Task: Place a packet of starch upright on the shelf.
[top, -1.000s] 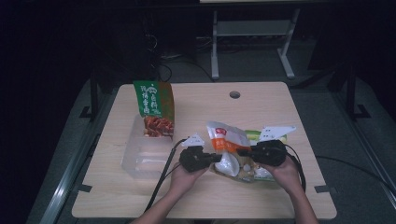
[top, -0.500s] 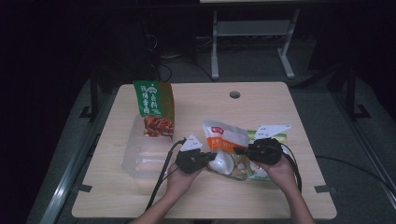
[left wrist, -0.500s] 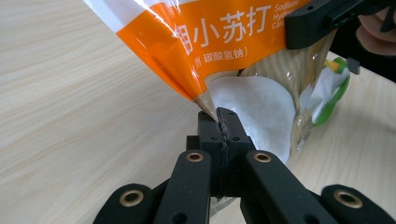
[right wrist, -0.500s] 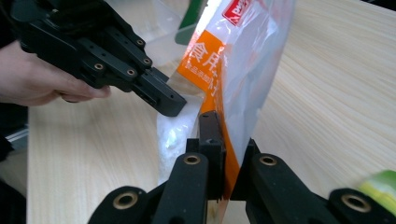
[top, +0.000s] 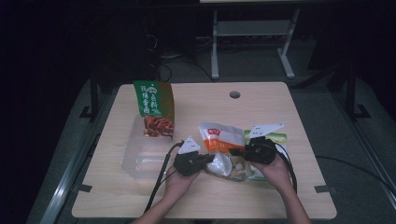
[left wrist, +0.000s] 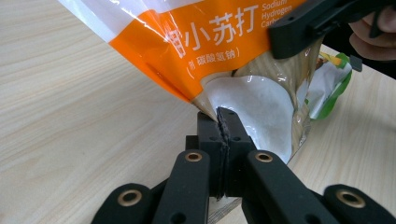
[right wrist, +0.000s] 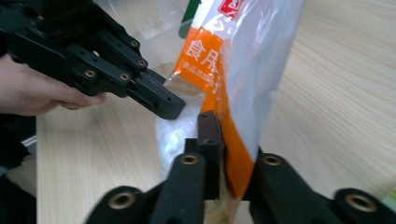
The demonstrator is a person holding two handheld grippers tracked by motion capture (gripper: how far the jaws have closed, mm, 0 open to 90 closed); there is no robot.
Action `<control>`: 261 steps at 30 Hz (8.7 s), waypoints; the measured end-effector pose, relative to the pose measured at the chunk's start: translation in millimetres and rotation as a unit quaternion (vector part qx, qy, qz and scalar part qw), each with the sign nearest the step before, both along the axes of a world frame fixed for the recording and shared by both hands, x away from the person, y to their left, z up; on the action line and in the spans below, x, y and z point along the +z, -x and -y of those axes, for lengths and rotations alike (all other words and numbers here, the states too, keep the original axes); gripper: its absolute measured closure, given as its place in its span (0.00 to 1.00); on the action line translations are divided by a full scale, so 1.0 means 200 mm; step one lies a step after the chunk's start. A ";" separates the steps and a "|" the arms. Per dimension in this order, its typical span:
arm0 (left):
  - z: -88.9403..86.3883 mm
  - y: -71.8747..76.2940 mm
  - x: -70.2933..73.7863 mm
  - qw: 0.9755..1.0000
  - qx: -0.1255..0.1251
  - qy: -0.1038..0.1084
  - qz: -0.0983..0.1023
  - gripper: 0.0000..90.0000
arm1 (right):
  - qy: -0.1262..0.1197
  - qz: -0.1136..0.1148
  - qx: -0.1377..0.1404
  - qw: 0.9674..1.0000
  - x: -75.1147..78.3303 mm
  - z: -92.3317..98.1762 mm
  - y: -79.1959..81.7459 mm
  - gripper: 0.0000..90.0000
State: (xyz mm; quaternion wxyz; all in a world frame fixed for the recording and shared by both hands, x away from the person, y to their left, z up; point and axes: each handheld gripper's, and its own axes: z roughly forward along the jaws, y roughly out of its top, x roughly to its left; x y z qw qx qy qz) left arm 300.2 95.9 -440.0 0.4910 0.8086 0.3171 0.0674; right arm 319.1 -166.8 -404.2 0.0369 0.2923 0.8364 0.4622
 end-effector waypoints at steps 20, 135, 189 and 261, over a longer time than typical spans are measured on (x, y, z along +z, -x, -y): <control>-0.05 0.17 0.02 0.999 -0.025 -0.041 0.023 0.55 | -0.022 0.037 0.019 0.999 0.15 -0.01 0.07 1.00; -0.35 0.42 0.04 0.997 -0.063 -0.031 0.035 0.37 | 0.100 -0.001 0.131 0.986 0.17 -1.35 -0.43 0.93; -0.35 0.41 0.05 0.997 -0.063 -0.027 0.036 0.37 | 0.004 -0.023 0.128 0.992 -0.01 -1.16 -0.44 0.93; -0.31 0.38 0.07 0.997 -0.068 -0.020 0.041 0.36 | -0.034 -0.031 0.062 0.997 0.14 -0.32 -0.28 0.52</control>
